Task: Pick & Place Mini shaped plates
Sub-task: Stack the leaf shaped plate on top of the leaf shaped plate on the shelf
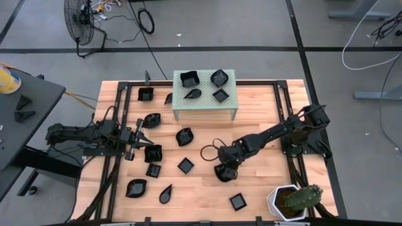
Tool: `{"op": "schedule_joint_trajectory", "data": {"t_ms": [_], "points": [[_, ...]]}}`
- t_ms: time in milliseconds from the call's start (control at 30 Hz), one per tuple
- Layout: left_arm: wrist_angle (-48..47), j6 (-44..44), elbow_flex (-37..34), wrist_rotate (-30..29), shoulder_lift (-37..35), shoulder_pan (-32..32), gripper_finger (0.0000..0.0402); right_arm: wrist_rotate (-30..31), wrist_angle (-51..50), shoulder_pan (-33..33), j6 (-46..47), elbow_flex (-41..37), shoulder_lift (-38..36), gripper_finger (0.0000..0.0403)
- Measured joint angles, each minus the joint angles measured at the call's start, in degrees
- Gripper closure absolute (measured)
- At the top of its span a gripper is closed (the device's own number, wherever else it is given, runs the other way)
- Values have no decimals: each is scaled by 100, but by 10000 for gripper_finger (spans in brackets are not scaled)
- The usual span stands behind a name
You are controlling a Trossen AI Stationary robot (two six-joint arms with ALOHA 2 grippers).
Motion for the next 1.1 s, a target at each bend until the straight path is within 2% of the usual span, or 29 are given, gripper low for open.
{"op": "schedule_joint_trajectory", "data": {"t_ms": [533,833,1100], "points": [[0,0,0,0,0,0,378,-21,77,-1,122,0,-14,397],[0,-1,0,0,0,0,378,-21,263,-1,551,2,-59,401],[0,0,1,0,0,0,378,222,195,-50,1490,360,-706,402]]}}
